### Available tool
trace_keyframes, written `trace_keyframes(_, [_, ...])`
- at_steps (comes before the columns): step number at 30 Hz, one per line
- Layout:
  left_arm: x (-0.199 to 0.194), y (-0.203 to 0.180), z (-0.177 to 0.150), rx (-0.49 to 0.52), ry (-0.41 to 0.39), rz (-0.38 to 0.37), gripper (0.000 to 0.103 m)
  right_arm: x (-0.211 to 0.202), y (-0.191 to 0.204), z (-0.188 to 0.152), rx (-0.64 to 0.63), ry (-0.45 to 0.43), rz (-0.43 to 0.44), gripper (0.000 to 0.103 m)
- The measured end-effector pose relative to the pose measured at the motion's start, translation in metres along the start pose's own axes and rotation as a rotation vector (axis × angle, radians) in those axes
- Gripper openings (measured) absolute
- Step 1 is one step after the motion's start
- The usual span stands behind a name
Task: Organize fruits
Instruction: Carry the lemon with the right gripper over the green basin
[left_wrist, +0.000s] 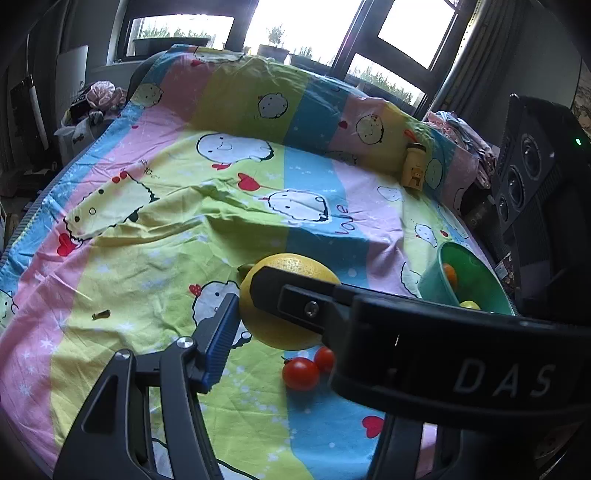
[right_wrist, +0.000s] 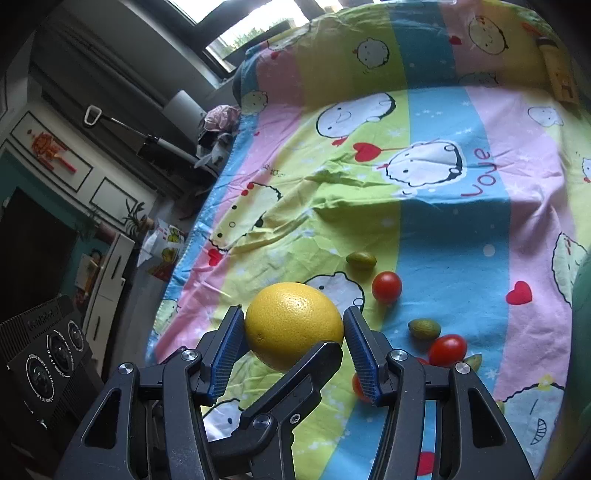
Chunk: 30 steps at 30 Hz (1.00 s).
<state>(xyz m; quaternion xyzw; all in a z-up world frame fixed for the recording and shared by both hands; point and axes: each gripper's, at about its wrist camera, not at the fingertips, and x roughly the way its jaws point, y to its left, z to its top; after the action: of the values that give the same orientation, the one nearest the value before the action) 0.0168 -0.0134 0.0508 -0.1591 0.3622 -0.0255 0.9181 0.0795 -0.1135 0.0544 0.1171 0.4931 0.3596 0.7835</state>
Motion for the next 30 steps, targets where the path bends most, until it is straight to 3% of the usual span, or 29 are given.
trace_keyframes(13, [-0.030,-0.071,0.021,0.151,-0.132,-0.096,0.059,-0.089,-0.010,0.003,0.027,-0.208,-0.019,0.058])
trace_keyframes(30, [-0.007,-0.162,0.026,0.256,-0.141,-0.262,0.058,-0.169,-0.081,-0.005,0.168,-0.356,-0.063,0.058])
